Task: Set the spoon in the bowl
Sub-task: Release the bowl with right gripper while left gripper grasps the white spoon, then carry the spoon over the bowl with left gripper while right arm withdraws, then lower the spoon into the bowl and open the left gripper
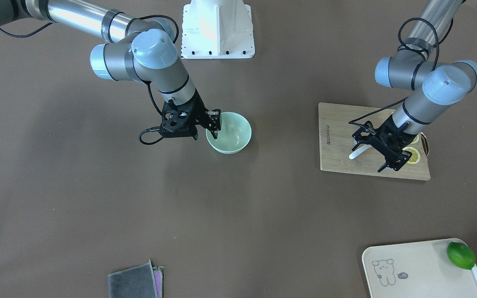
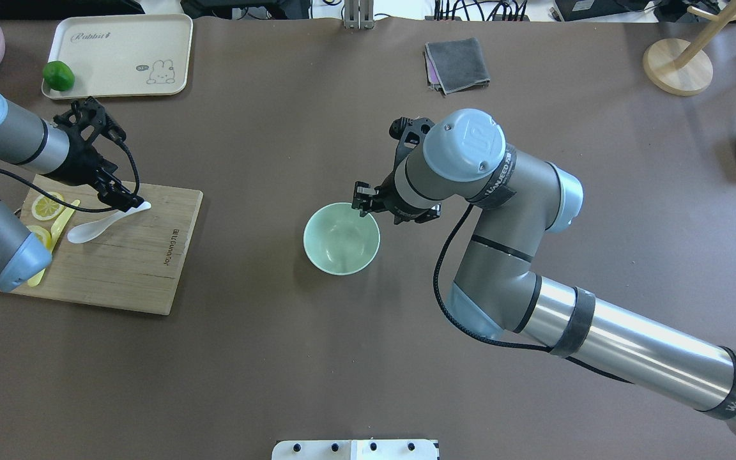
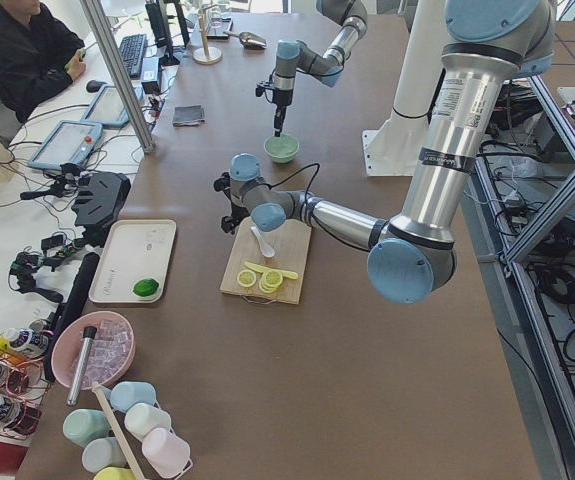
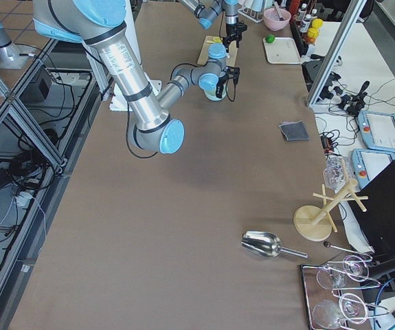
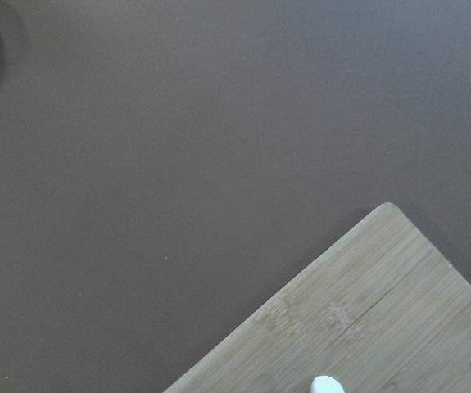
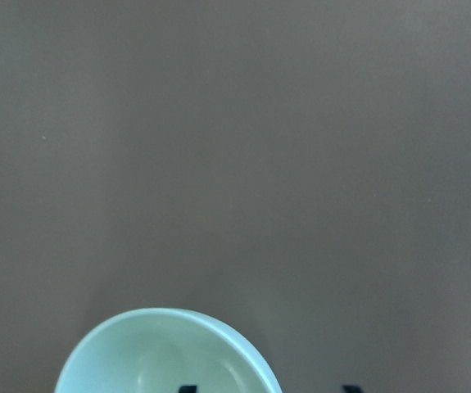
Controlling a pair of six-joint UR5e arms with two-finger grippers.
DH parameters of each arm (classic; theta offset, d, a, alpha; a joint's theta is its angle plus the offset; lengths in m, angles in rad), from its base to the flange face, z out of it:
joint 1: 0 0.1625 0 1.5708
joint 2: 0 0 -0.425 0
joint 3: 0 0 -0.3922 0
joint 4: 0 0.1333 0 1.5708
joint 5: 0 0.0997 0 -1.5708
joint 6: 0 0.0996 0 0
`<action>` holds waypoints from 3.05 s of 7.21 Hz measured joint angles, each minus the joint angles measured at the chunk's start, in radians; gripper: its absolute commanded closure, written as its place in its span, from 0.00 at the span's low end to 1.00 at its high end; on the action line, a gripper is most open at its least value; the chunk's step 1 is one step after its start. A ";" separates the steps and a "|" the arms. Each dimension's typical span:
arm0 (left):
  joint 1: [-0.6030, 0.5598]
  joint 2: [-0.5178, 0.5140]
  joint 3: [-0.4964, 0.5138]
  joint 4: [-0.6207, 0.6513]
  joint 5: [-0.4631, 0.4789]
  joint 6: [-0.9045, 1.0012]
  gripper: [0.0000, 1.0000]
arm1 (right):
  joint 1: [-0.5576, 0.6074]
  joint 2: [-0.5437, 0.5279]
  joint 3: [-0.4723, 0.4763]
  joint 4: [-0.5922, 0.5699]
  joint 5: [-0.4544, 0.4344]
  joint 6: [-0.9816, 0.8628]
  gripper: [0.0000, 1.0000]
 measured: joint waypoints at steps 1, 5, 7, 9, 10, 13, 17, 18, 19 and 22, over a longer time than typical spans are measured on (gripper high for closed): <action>0.003 0.025 0.011 -0.047 0.002 0.000 0.03 | 0.049 -0.004 0.010 -0.002 0.052 -0.013 0.00; 0.014 0.084 -0.024 -0.104 -0.007 -0.013 0.07 | 0.153 -0.022 0.043 -0.086 0.129 -0.123 0.00; 0.032 0.086 -0.026 -0.106 -0.005 -0.014 0.37 | 0.178 -0.044 0.052 -0.091 0.145 -0.176 0.00; 0.045 0.088 -0.027 -0.107 -0.005 -0.016 1.00 | 0.198 -0.060 0.052 -0.090 0.150 -0.232 0.00; 0.046 0.089 -0.032 -0.103 -0.007 -0.016 1.00 | 0.210 -0.066 0.052 -0.091 0.163 -0.242 0.00; 0.045 0.090 -0.100 -0.077 -0.040 -0.172 1.00 | 0.226 -0.086 0.072 -0.087 0.183 -0.257 0.00; 0.040 -0.183 -0.202 0.211 -0.070 -0.544 1.00 | 0.351 -0.327 0.225 -0.078 0.230 -0.364 0.00; 0.050 -0.270 -0.181 0.226 -0.065 -0.668 1.00 | 0.397 -0.378 0.230 -0.082 0.232 -0.429 0.00; 0.080 -0.331 -0.155 0.216 -0.036 -0.778 1.00 | 0.439 -0.418 0.229 -0.094 0.235 -0.520 0.00; 0.255 -0.413 -0.044 0.035 0.202 -1.009 1.00 | 0.555 -0.463 0.239 -0.312 0.250 -0.853 0.00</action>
